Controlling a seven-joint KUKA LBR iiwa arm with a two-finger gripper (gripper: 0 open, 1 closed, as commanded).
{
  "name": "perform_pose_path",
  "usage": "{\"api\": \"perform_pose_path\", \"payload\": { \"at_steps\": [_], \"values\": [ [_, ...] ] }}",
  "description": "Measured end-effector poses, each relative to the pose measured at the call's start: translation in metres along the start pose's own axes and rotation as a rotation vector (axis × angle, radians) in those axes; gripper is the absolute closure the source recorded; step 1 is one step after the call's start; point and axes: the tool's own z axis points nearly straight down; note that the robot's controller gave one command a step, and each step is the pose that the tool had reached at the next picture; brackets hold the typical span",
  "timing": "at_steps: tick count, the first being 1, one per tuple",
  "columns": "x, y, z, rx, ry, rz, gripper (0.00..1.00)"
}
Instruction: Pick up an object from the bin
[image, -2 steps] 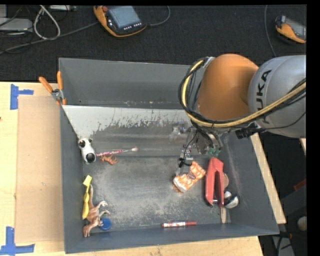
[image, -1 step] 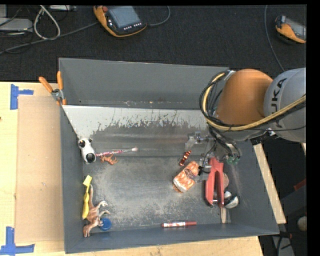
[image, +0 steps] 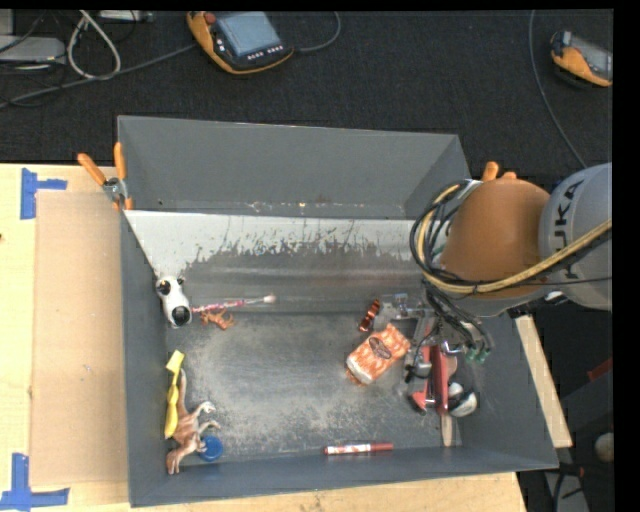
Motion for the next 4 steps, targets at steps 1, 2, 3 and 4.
{"api": "perform_pose_path", "payload": {
  "at_steps": [1,2,3,4],
  "values": [
    [-0.018,-0.041,0.045,0.001,0.003,-0.098,0.0],
    [-0.022,-0.024,0.055,0.001,-0.01,-0.137,1.0],
    [-0.022,-0.024,0.055,0.0,-0.01,-0.135,1.0],
    [-0.018,-0.02,0.014,-0.003,0.0,-0.146,1.0]
  ]
}}
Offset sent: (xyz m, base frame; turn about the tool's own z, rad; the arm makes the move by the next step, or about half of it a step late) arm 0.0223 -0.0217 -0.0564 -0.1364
